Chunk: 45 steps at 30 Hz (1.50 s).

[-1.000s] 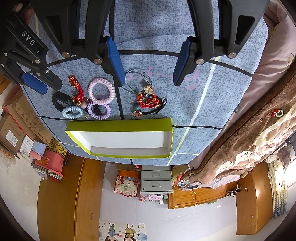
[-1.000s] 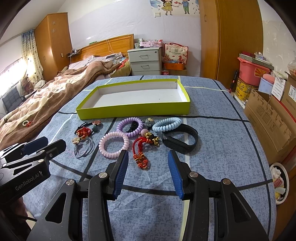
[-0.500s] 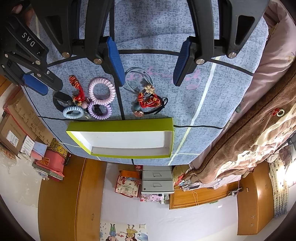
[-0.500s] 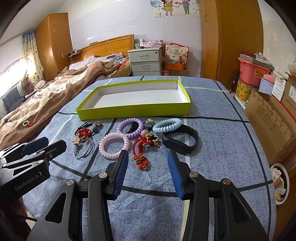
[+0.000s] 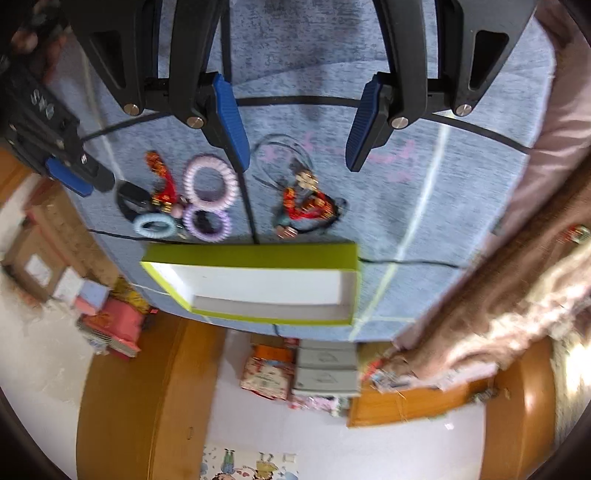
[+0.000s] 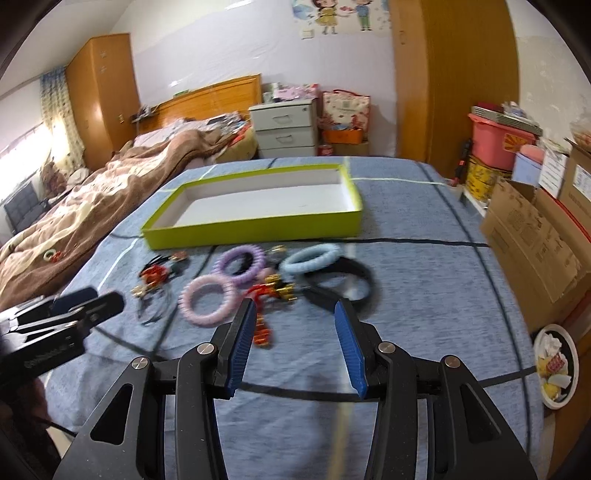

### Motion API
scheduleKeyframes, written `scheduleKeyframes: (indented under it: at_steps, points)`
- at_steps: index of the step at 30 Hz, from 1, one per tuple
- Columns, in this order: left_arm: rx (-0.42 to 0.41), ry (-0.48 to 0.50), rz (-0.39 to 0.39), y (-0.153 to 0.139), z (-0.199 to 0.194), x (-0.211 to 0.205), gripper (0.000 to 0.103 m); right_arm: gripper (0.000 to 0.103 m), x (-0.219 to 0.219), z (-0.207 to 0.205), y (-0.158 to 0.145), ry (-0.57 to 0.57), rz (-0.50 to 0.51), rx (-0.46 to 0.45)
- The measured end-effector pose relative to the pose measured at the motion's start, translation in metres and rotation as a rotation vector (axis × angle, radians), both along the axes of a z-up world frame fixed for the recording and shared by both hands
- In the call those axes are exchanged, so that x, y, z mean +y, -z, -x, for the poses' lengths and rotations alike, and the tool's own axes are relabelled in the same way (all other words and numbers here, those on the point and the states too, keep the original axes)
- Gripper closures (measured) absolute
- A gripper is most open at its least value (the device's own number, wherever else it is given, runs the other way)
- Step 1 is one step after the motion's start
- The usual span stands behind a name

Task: Organize jewelry
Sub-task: 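Reach the right tool to the black watch band and close on it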

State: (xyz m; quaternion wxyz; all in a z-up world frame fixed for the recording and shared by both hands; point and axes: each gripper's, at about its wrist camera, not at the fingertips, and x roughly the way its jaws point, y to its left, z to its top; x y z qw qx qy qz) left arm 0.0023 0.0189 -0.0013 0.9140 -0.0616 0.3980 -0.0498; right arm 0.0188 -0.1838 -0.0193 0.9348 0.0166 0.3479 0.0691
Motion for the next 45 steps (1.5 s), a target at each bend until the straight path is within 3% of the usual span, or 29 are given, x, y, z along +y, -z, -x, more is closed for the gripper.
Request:
scheduleKeyframes:
  at_steps: [8, 16, 22, 27, 28, 30, 34, 35, 45]
  points:
    - [0.032, 0.032, 0.061, 0.008, -0.011, 0.013, 0.047, 0.058, -0.042, -0.025, 0.004, 0.091, -0.001, 0.051]
    - [0.062, 0.021, 0.091, 0.013, -0.022, 0.029, 0.047, 0.058, -0.045, -0.065, 0.015, 0.003, -0.009, 0.141]
    - [0.078, 0.003, 0.092, 0.015, -0.028, 0.038, 0.047, 0.058, -0.034, -0.081, 0.024, -0.074, 0.038, 0.174]
    - [0.094, -0.002, 0.1, 0.02, -0.031, 0.042, 0.047, 0.058, -0.037, -0.086, 0.032, -0.091, 0.014, 0.203]
    - [0.095, -0.005, 0.098, 0.02, -0.03, 0.043, 0.047, 0.061, -0.037, -0.085, 0.033, -0.092, 0.023, 0.201]
    - [0.098, -0.002, 0.116, 0.021, -0.031, 0.045, 0.047, 0.078, -0.037, -0.086, 0.035, -0.101, 0.023, 0.212]
    - [0.099, -0.009, 0.106, 0.021, -0.032, 0.046, 0.047, 0.084, -0.037, -0.085, 0.033, -0.096, 0.039, 0.205]
    - [0.1, -0.011, 0.113, 0.021, -0.033, 0.047, 0.047, 0.091, -0.036, -0.085, 0.034, -0.097, 0.047, 0.207]
    - [0.101, 0.066, 0.134, 0.022, -0.032, 0.036, 0.047, 0.093, -0.046, -0.07, 0.02, -0.057, 0.03, 0.161]
